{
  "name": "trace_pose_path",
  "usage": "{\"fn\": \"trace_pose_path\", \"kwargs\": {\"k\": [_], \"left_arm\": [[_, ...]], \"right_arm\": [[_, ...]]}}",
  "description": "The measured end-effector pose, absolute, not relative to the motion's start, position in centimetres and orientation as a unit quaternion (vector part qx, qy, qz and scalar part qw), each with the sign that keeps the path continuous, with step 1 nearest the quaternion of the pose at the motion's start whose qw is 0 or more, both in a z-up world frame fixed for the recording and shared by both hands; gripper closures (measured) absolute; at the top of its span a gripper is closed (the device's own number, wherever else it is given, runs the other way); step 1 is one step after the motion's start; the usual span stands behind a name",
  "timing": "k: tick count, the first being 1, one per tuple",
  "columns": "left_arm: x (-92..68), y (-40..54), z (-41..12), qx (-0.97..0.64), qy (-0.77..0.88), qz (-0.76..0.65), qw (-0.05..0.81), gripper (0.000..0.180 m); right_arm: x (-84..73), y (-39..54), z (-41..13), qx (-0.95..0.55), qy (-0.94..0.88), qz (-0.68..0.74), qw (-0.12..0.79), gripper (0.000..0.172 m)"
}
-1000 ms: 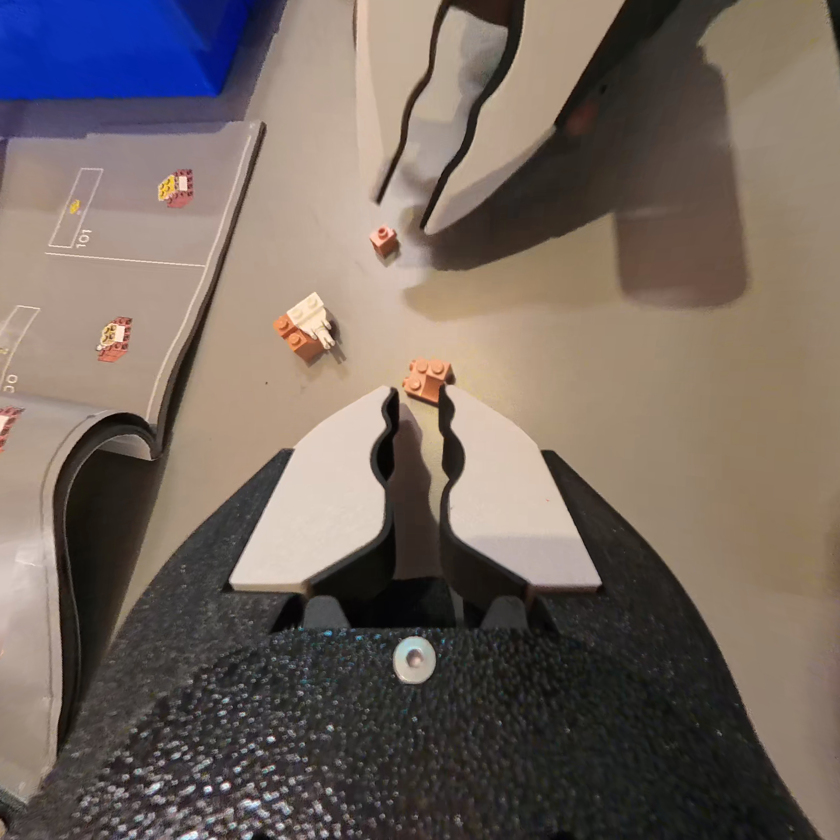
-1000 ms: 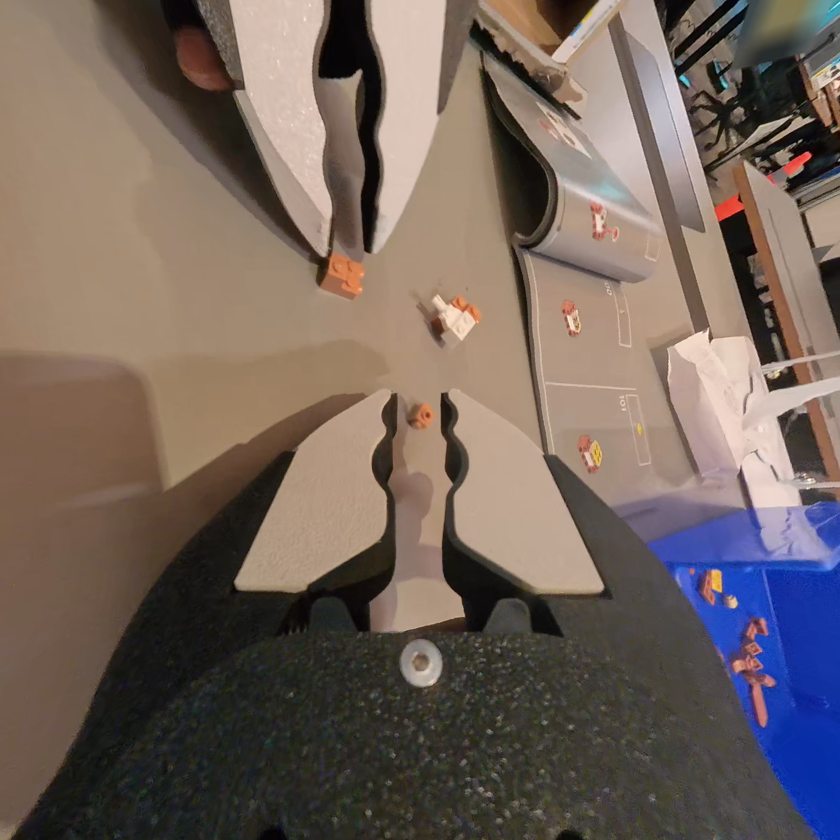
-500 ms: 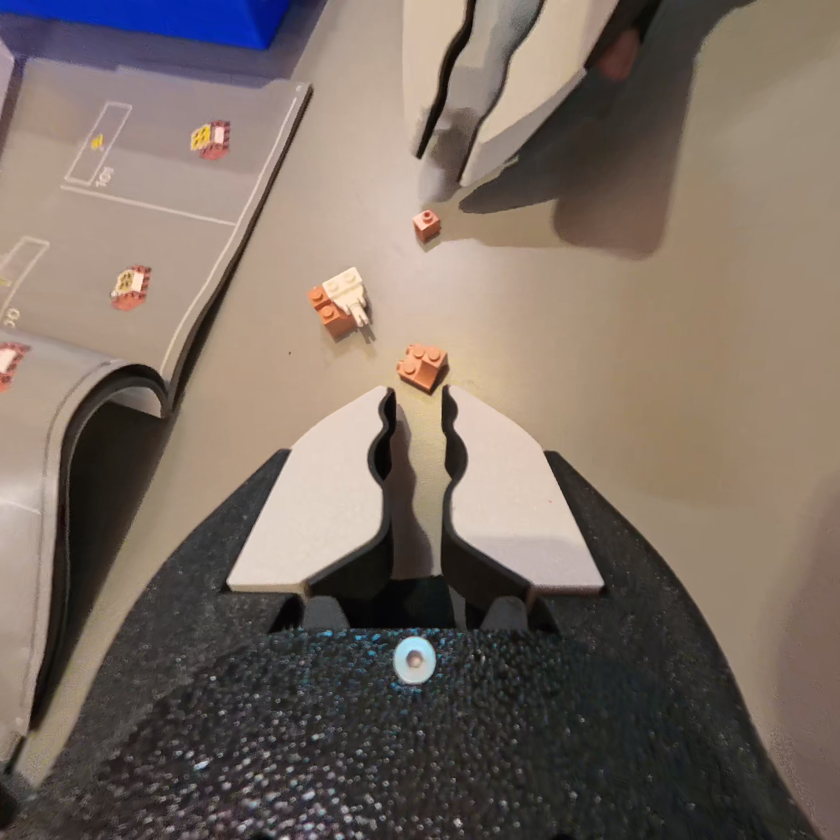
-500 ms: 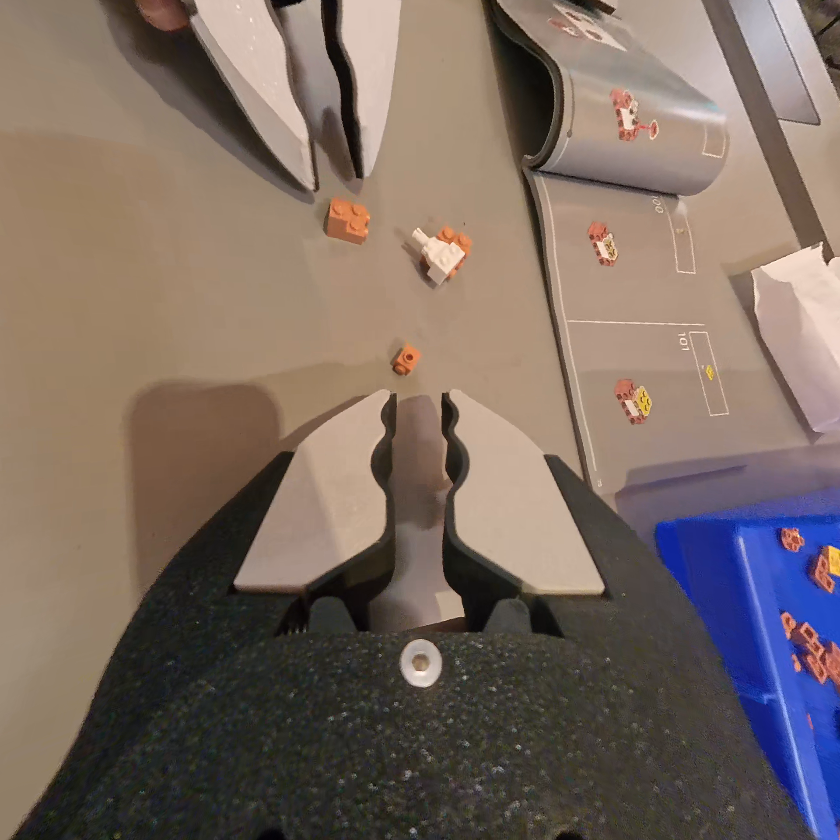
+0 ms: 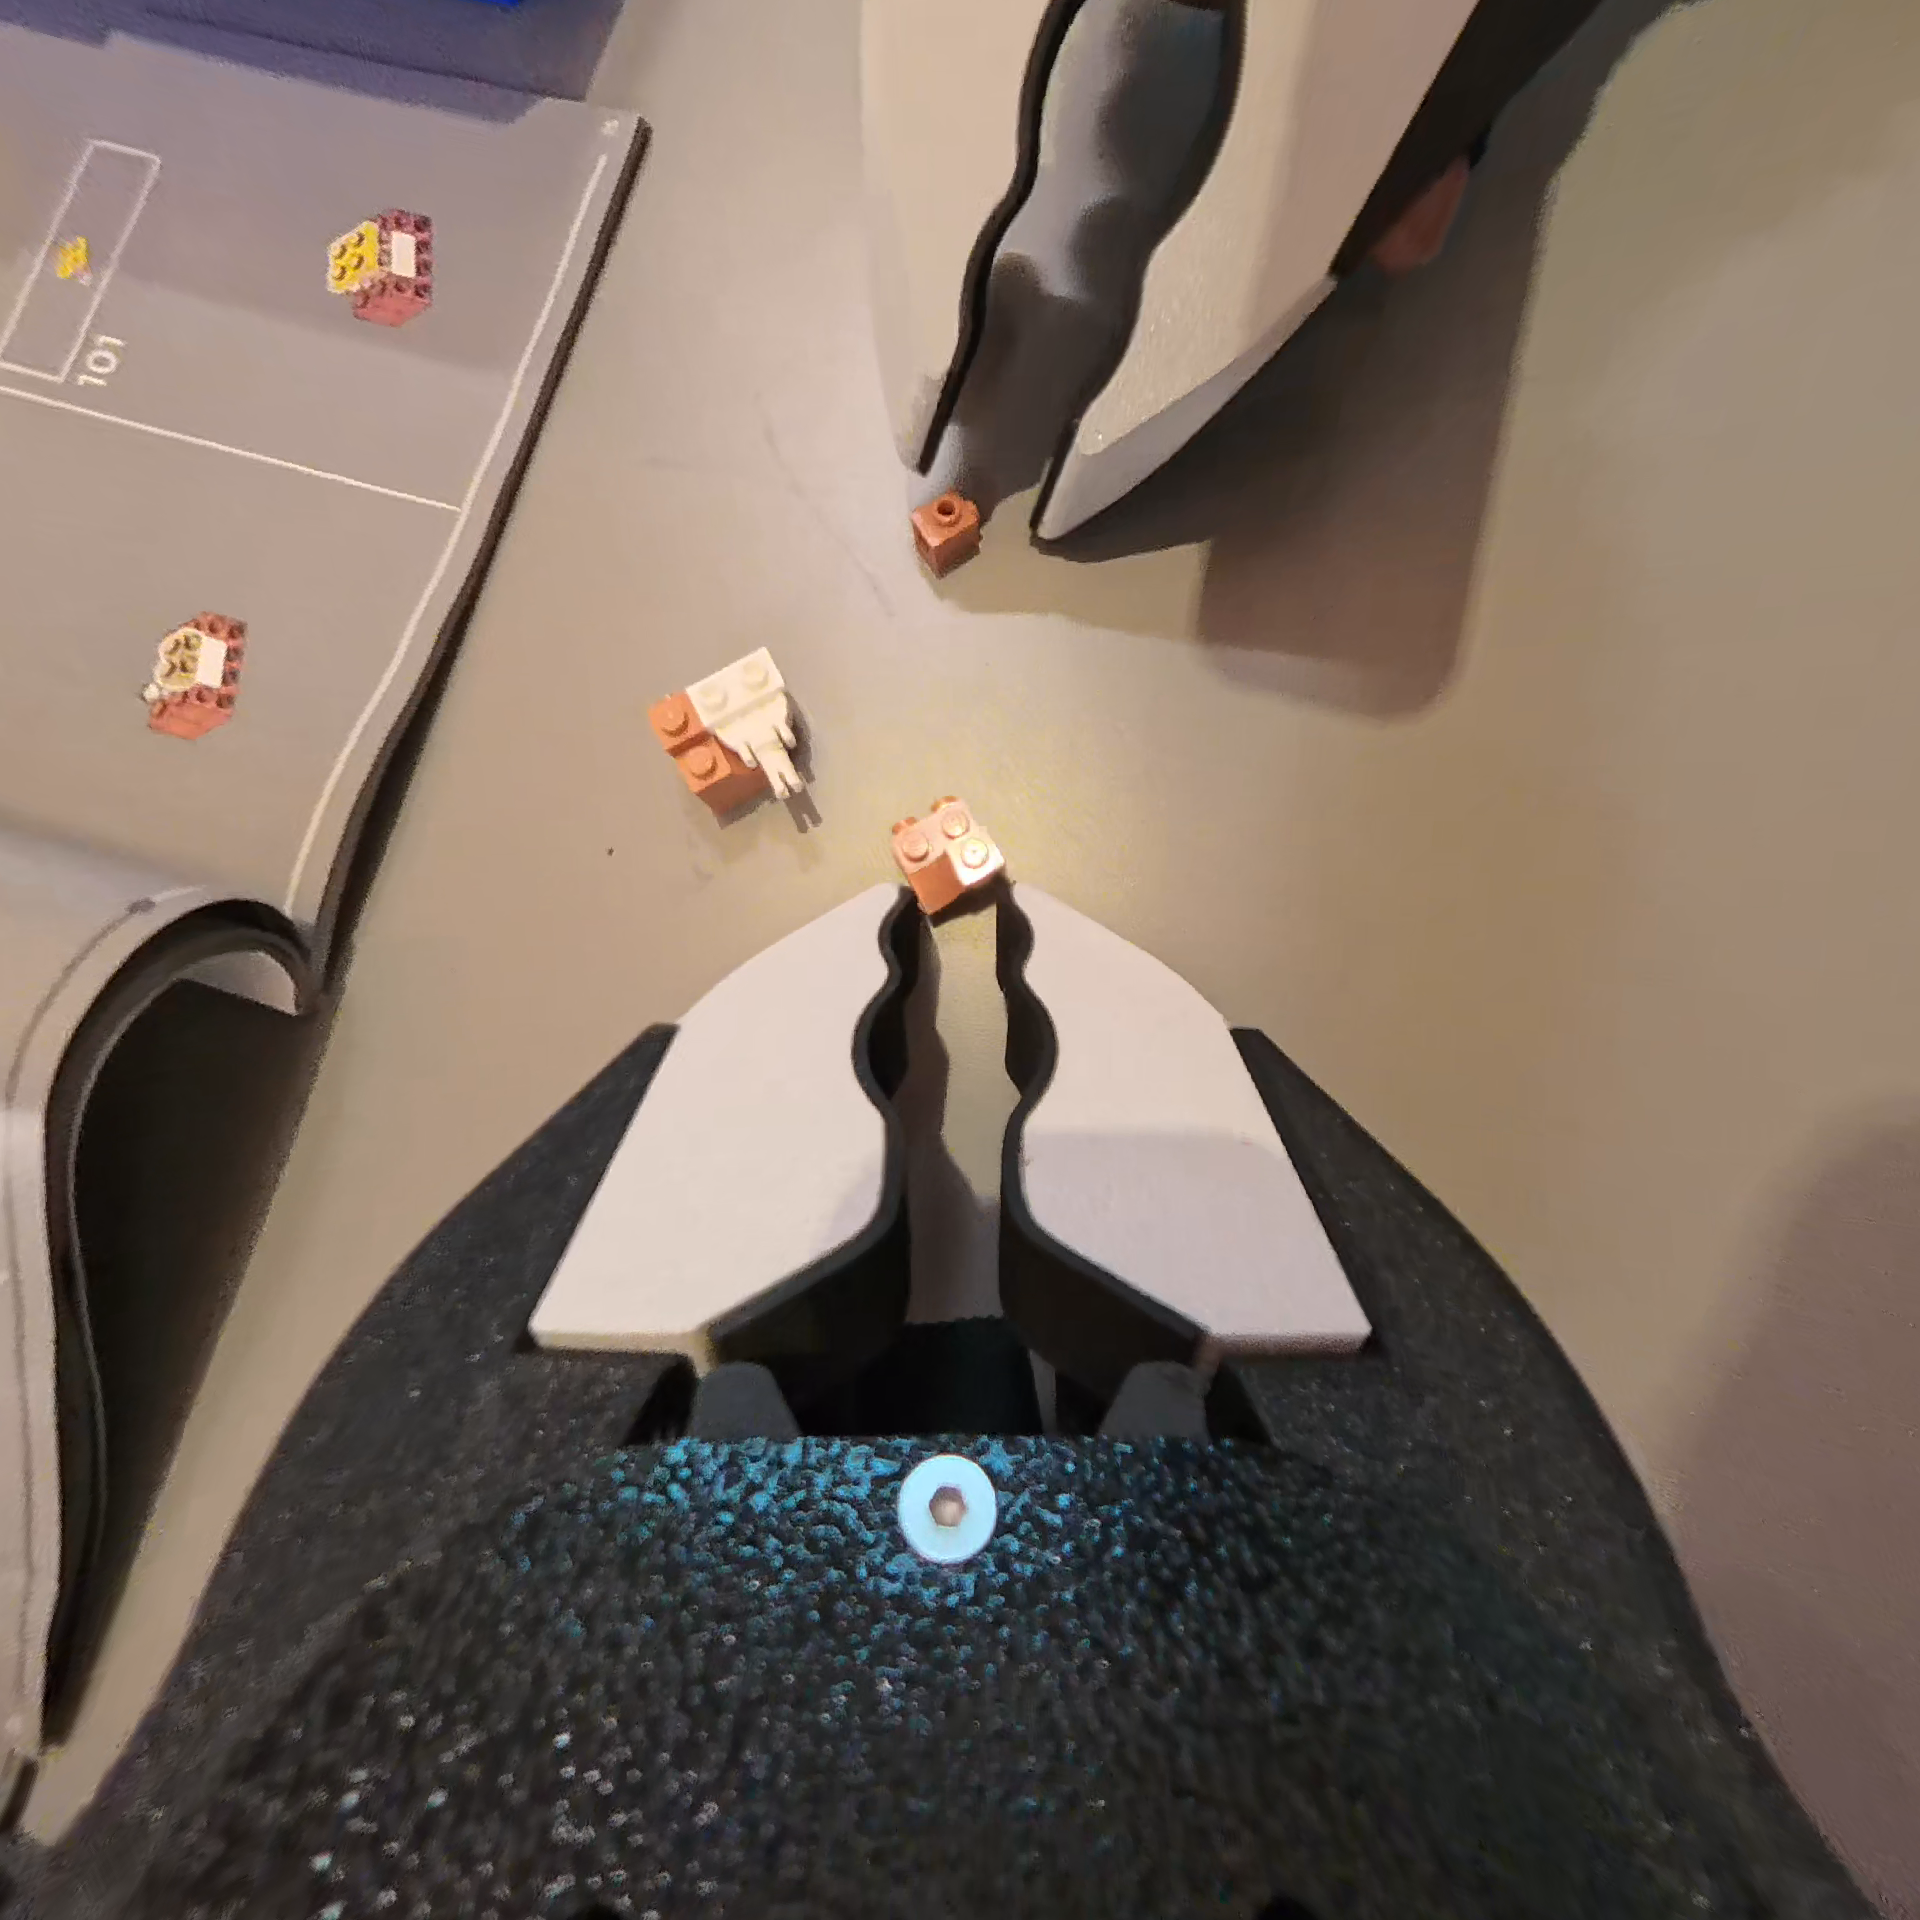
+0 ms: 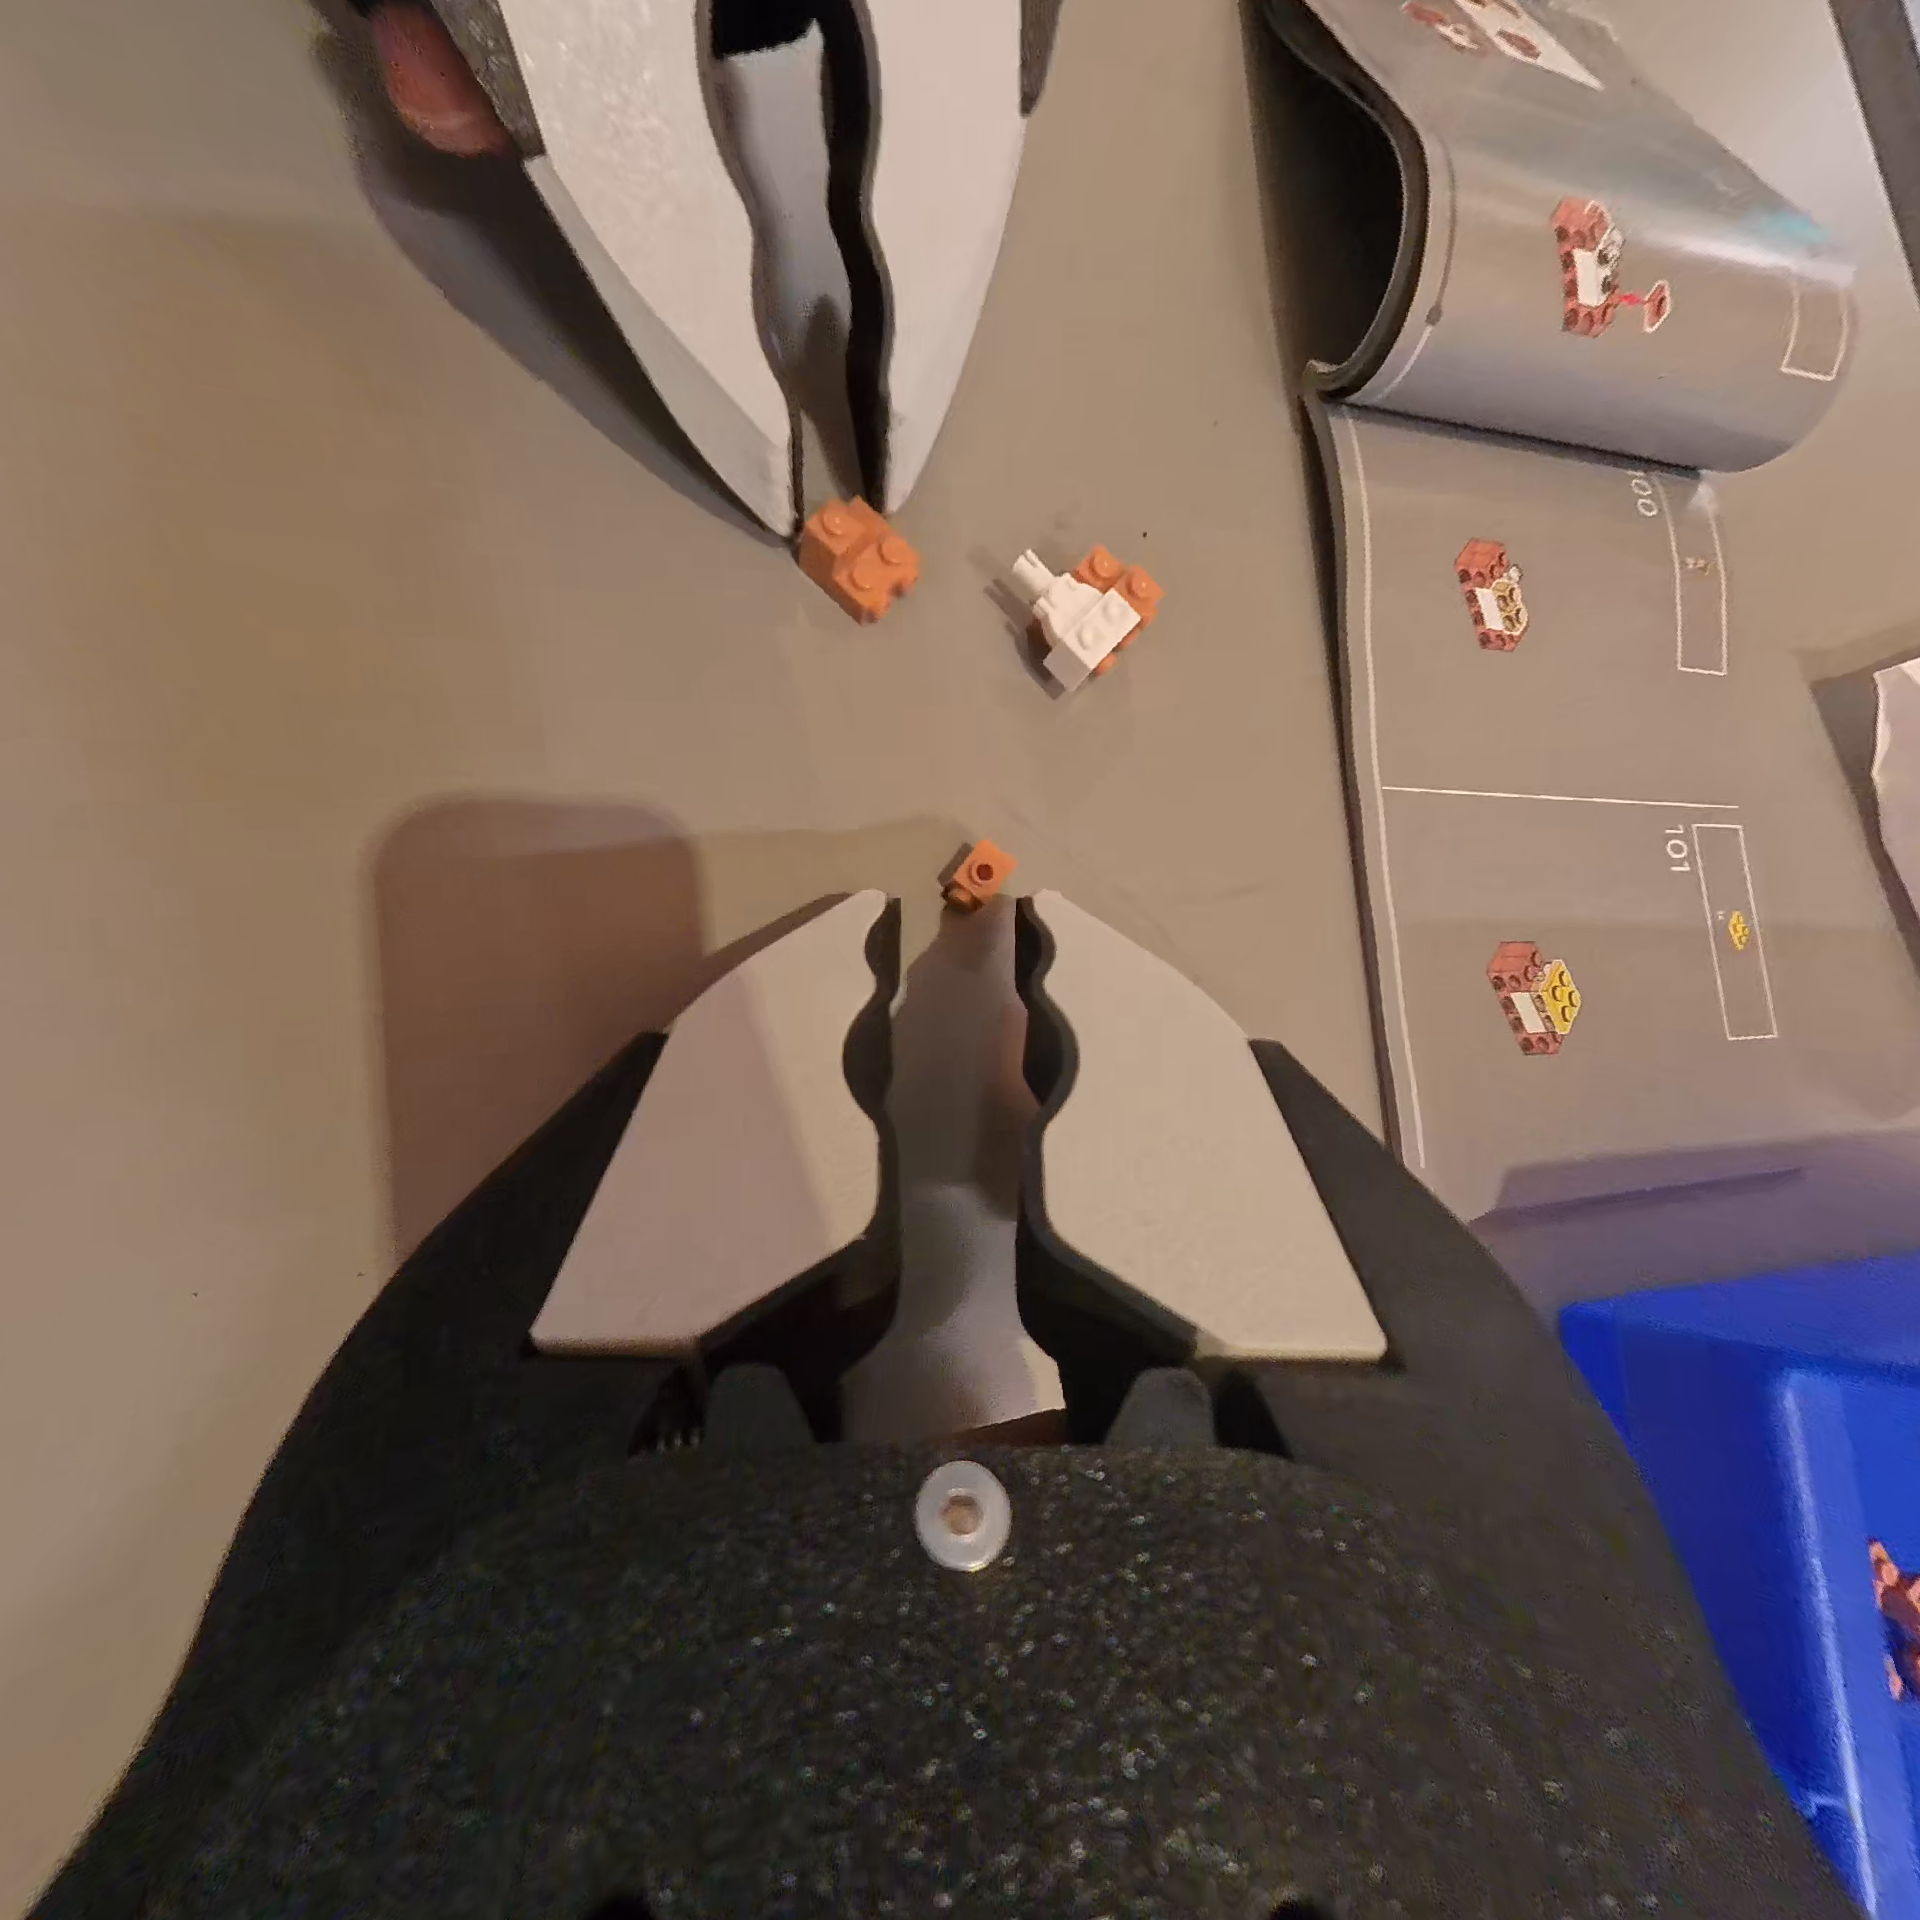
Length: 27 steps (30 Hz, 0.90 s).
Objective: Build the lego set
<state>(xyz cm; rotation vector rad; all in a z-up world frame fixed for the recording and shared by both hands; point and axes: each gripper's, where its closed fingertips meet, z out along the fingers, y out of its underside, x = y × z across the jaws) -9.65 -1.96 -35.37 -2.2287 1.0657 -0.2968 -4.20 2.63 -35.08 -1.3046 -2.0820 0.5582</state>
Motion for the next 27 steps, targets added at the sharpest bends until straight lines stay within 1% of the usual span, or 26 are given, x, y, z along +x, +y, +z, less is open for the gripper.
{"fn": "trace_pose_path", "kwargs": {"k": [6,10,14,16,18,27], "left_arm": [[-9.8,-1.5,-35.1,-0.843,0.402,-0.109,0.340,0.160],[-9.8,-1.9,-34.7,-0.867,0.344,-0.112,0.343,0.153],[-9.1,-1.8,-34.9,-0.881,0.304,-0.091,0.350,0.151],[-9.4,-1.3,-35.4,-0.888,0.294,-0.062,0.348,0.154],[-9.3,-1.0,-35.4,-0.887,0.293,-0.056,0.353,0.163],[-8.4,-1.1,-35.4,-0.843,0.391,-0.109,0.354,0.164]], "right_arm": [[-4.1,3.0,-34.8,-0.473,-0.799,0.213,0.305,0.148],[-3.9,3.5,-34.4,-0.467,-0.800,0.215,0.309,0.148],[-3.9,3.5,-34.3,-0.443,-0.813,0.216,0.311,0.146],[-4.1,3.7,-34.4,-0.433,-0.817,0.218,0.311,0.145],[-4.3,3.7,-34.3,-0.422,-0.822,0.224,0.309,0.146],[-4.3,2.9,-33.8,-0.341,-0.870,0.223,0.277,0.150]]}}
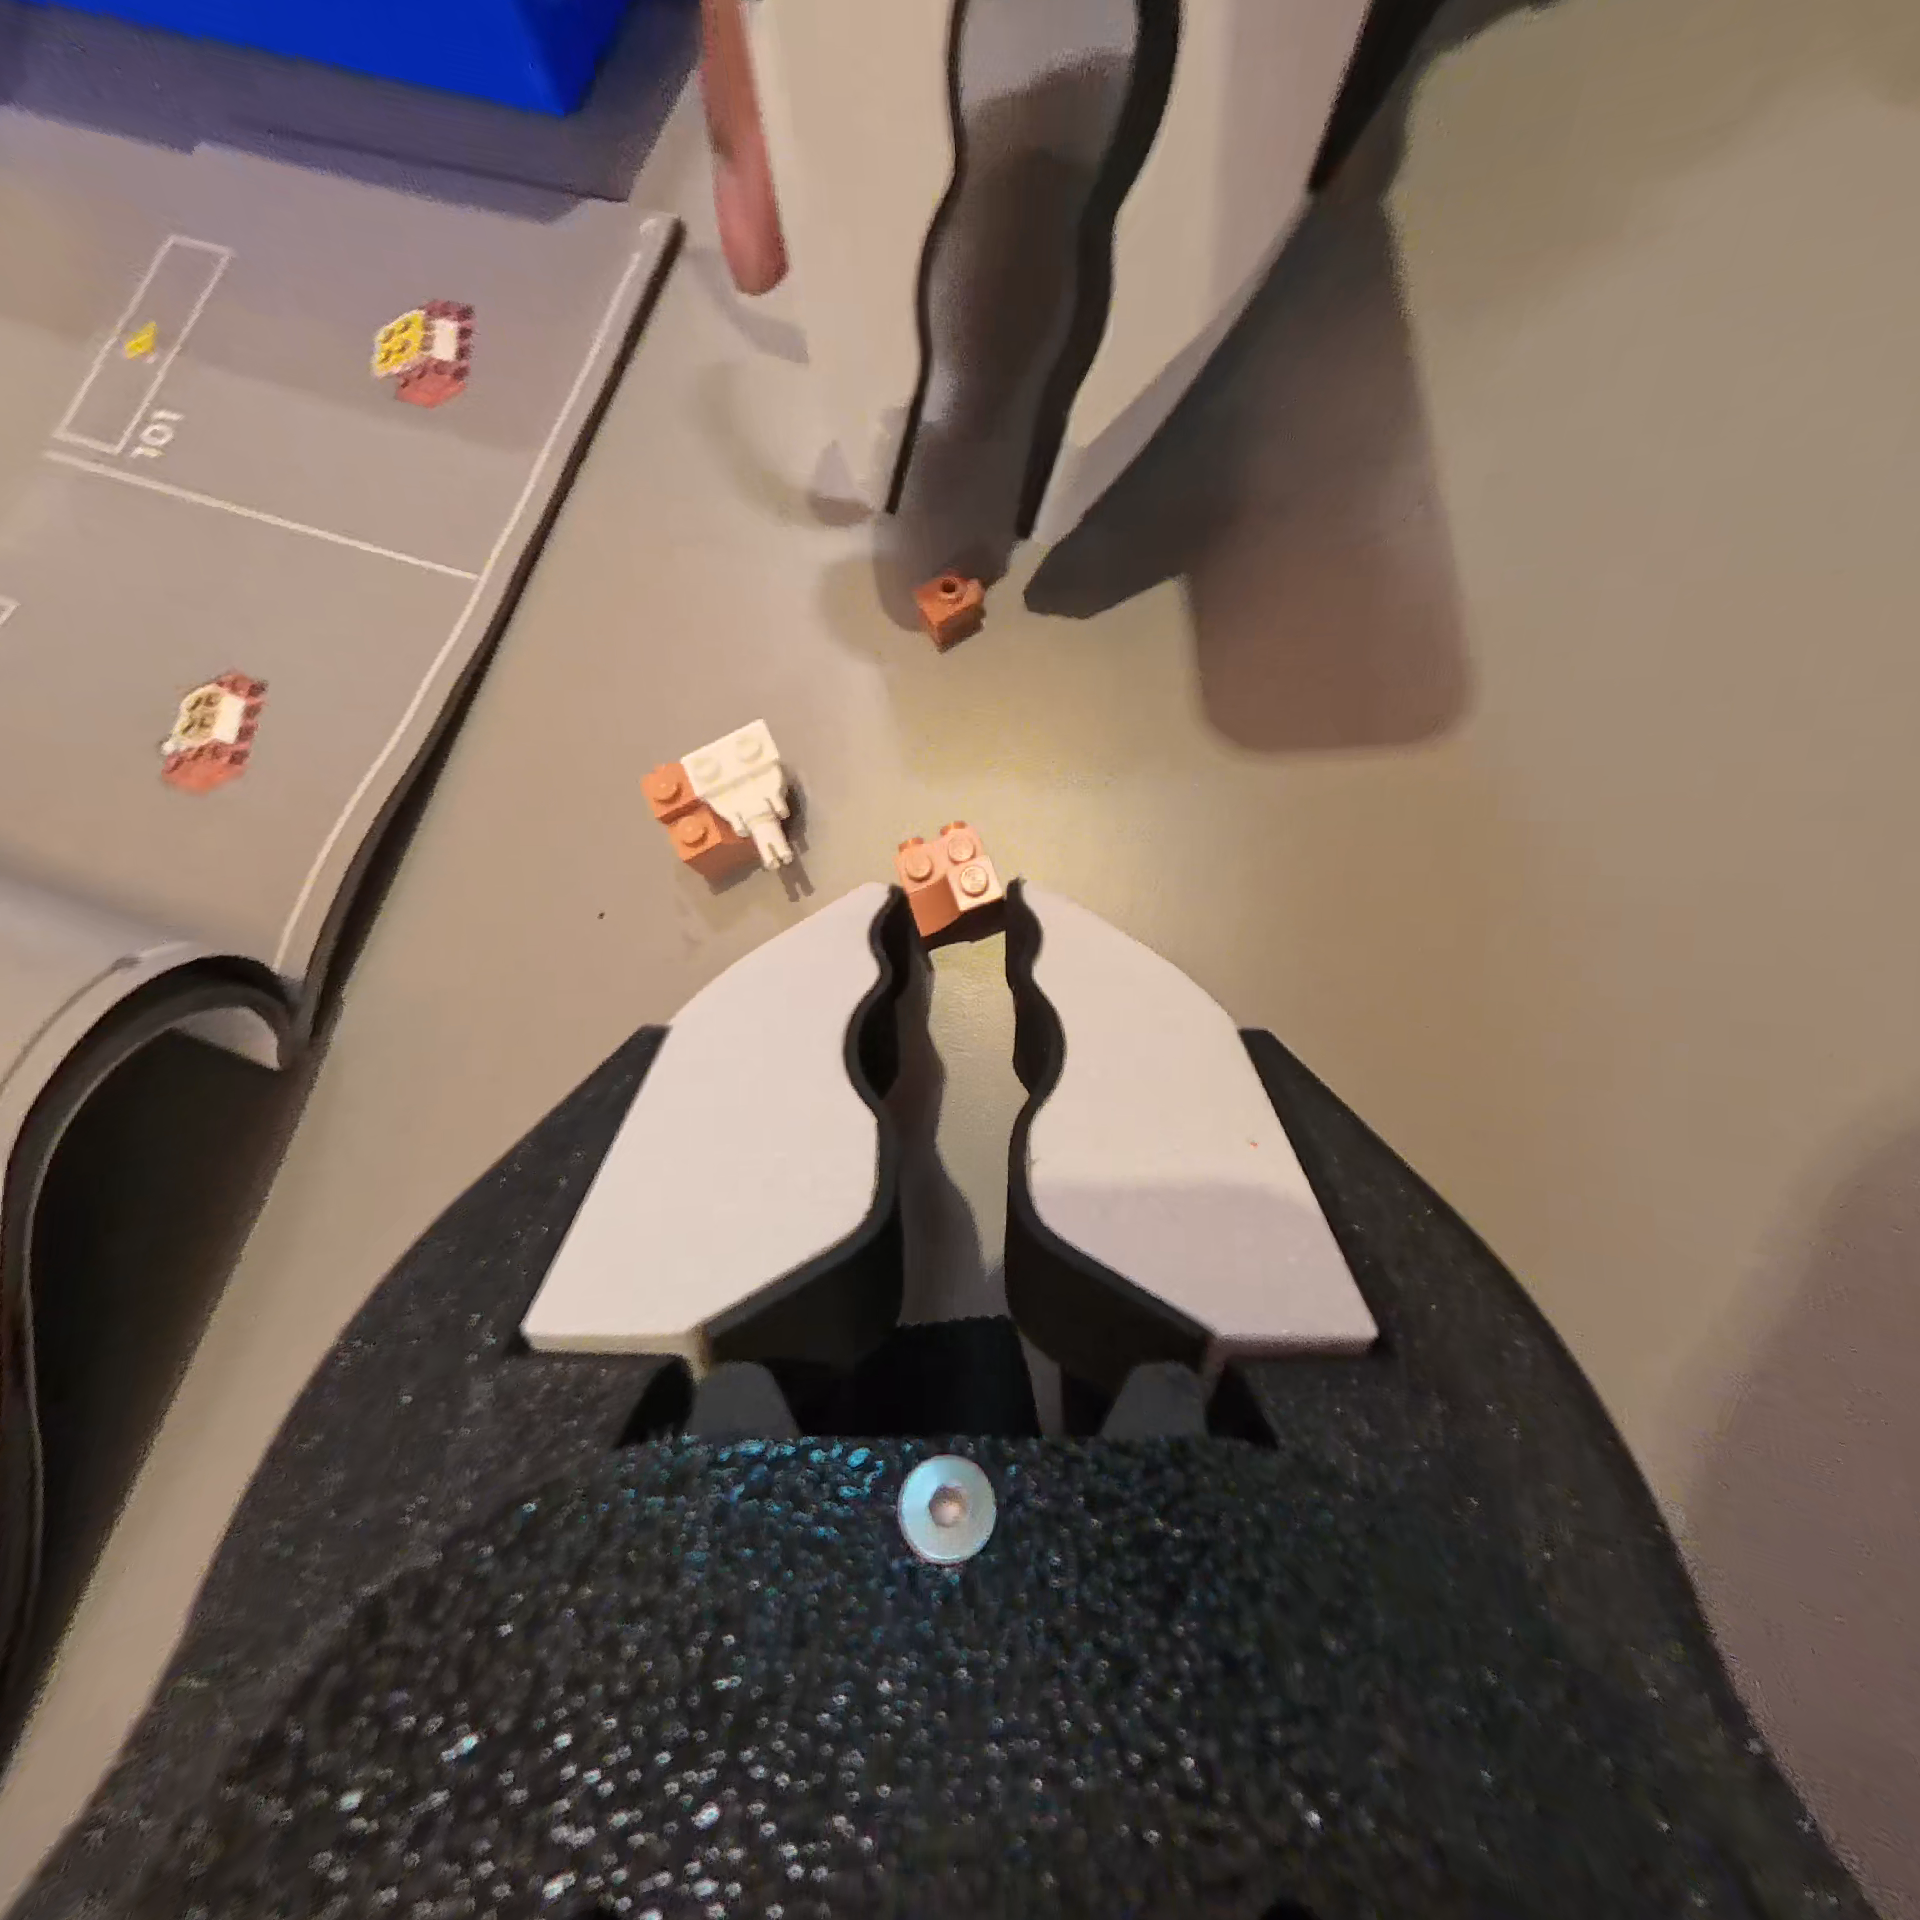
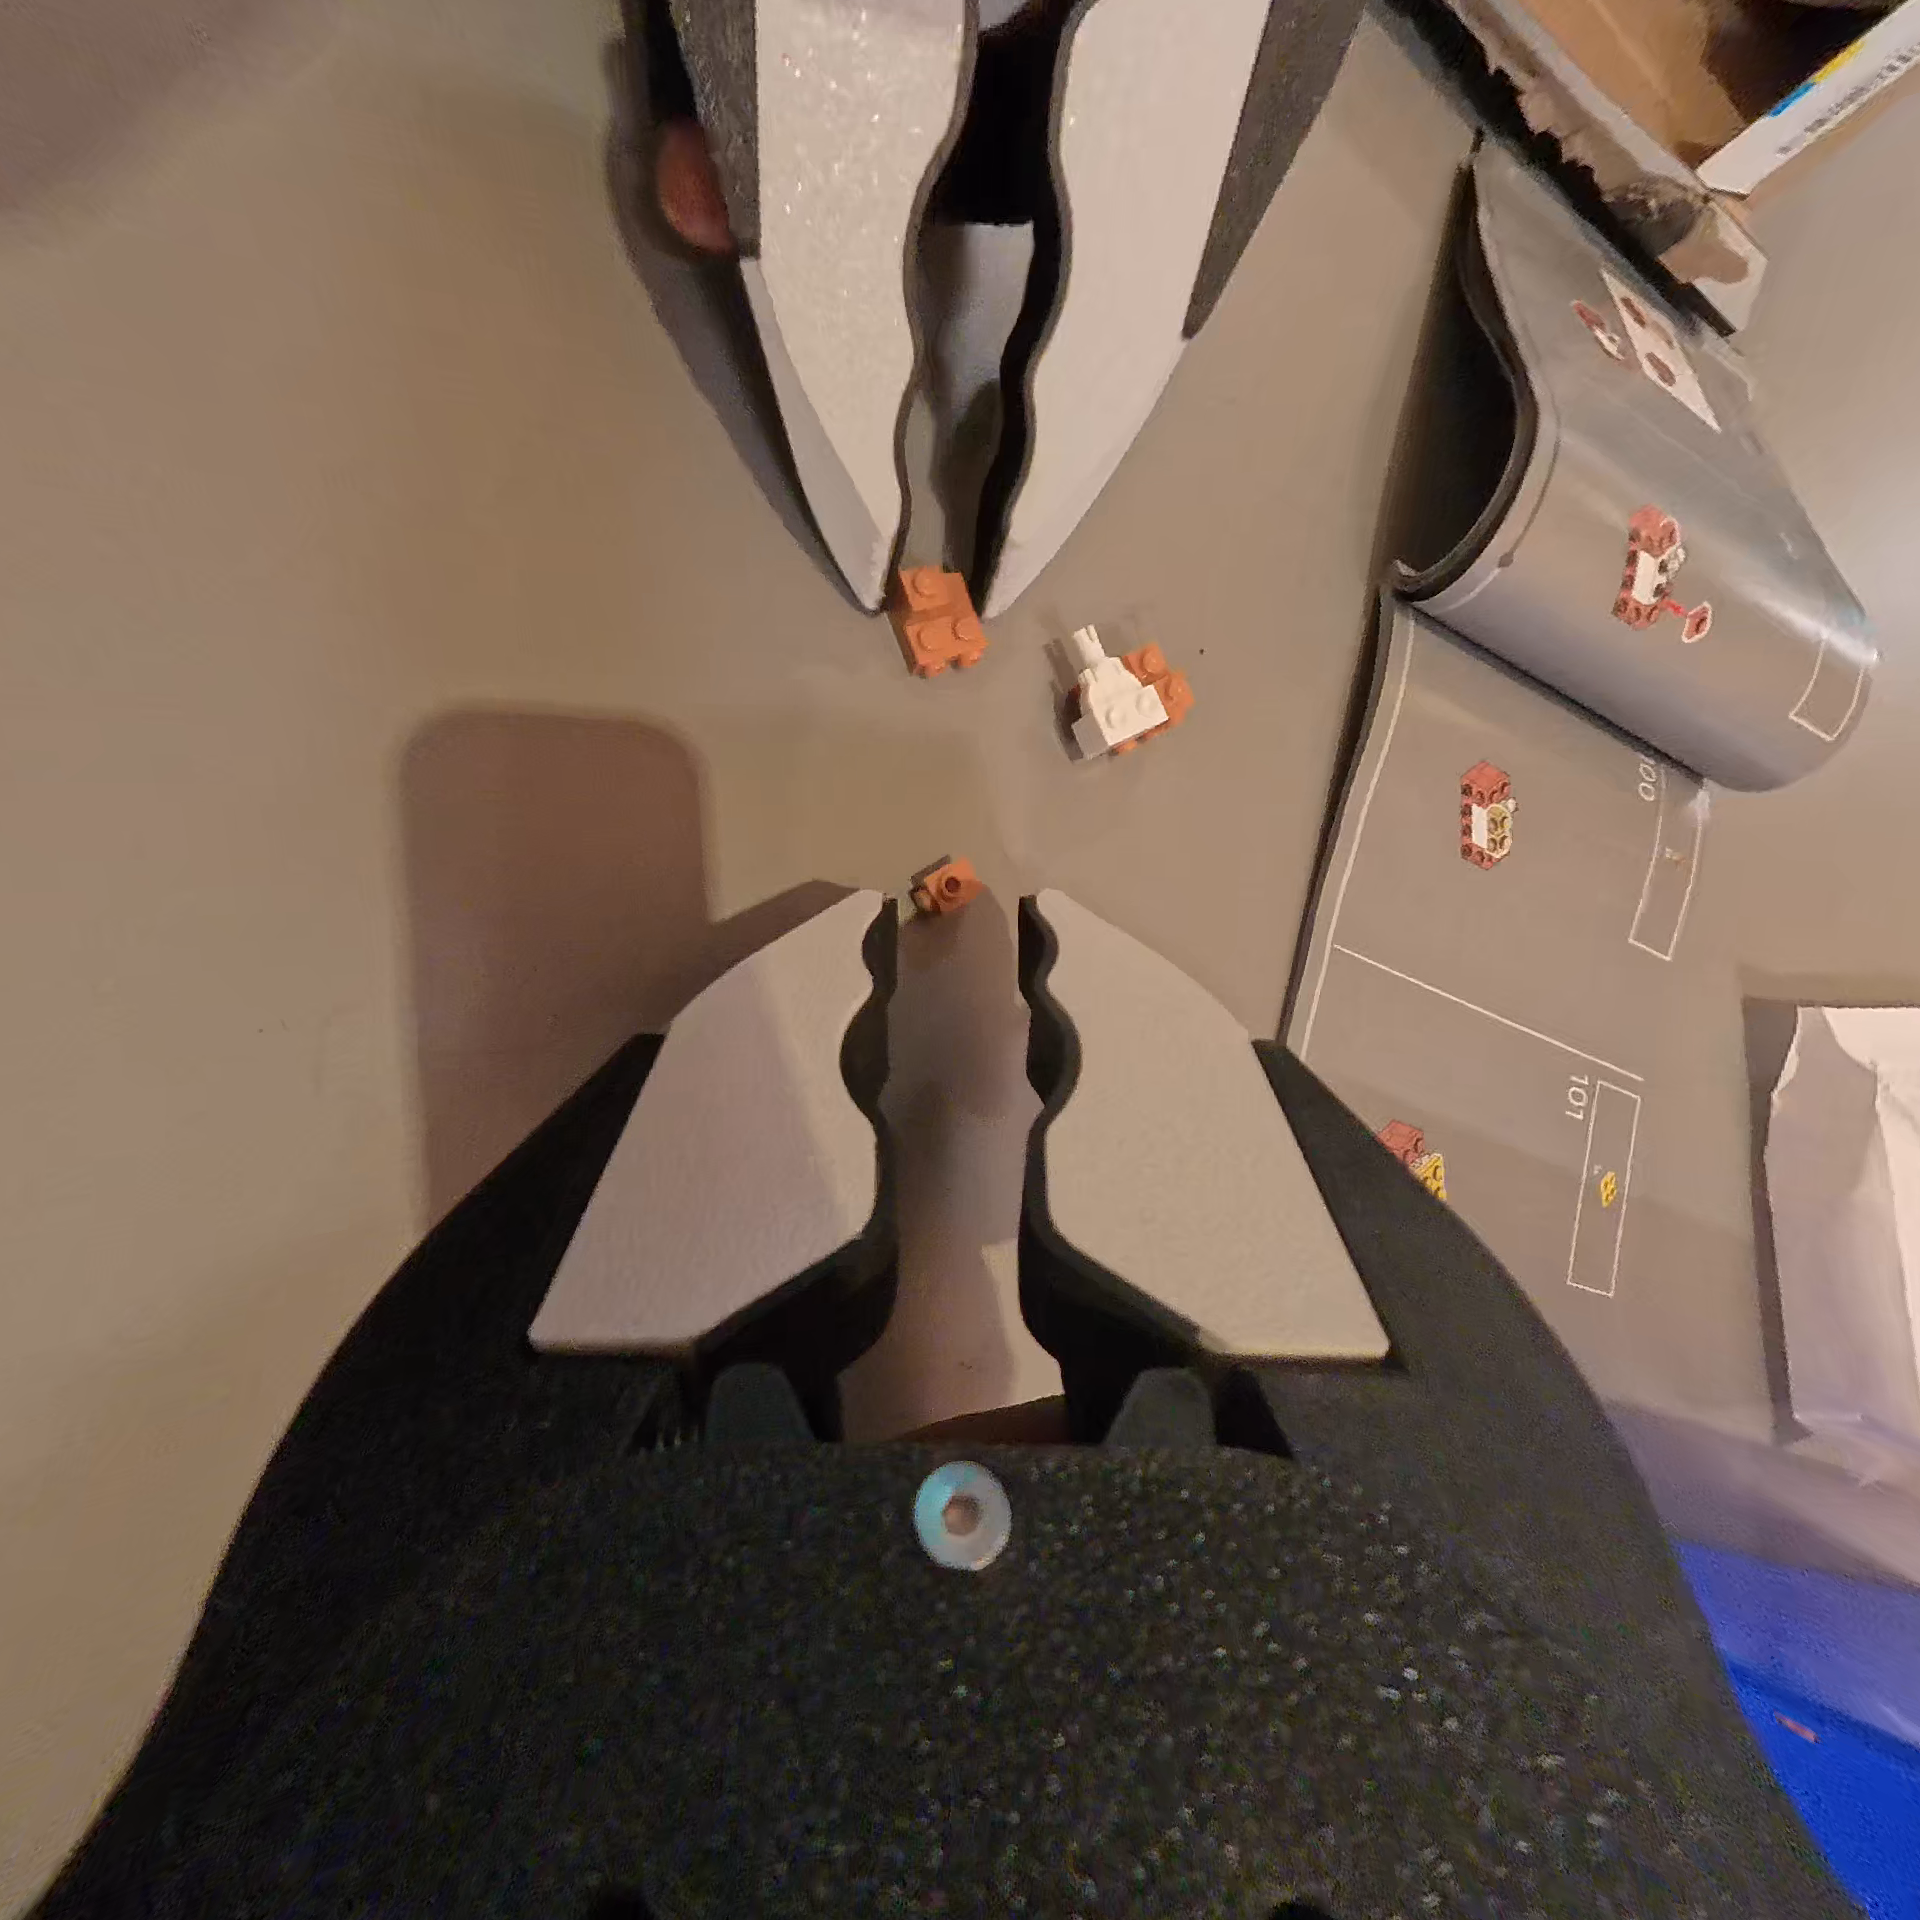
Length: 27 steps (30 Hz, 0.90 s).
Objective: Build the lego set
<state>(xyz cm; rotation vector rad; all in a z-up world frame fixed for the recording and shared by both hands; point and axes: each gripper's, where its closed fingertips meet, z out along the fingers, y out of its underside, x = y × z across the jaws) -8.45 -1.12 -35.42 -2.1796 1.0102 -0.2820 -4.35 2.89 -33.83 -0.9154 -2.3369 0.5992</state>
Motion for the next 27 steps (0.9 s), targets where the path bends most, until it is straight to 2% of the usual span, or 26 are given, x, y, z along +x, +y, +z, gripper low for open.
{"fn": "trace_pose_path", "kwargs": {"k": [7,9,13,18,22,27], "left_arm": [[-7.8,-2.2,-35.2,-0.795,0.468,-0.142,0.359,0.163],[-7.8,-2.4,-35.1,-0.791,0.474,-0.141,0.360,0.156],[-7.9,-2.7,-34.9,-0.783,0.479,-0.136,0.373,0.149],[-8.0,-2.3,-34.1,-0.769,0.477,-0.110,0.412,0.145],[-7.5,-1.3,-33.0,-0.750,0.475,-0.073,0.454,0.145],[-6.3,-0.6,-31.3,-0.693,0.501,-0.008,0.518,0.152]], "right_arm": [[-4.8,2.8,-34.3,-0.340,-0.880,0.231,0.239,0.150],[-4.9,2.8,-34.6,-0.342,-0.883,0.226,0.228,0.150],[-5.2,2.9,-35.4,-0.364,-0.881,0.215,0.211,0.161],[-5.2,2.7,-35.4,-0.422,-0.851,0.242,0.198,0.163],[-4.9,1.8,-34.9,-0.499,-0.797,0.293,0.174,0.164],[-5.3,-0.4,-32.0,-0.590,-0.664,0.446,0.108,0.164]]}}
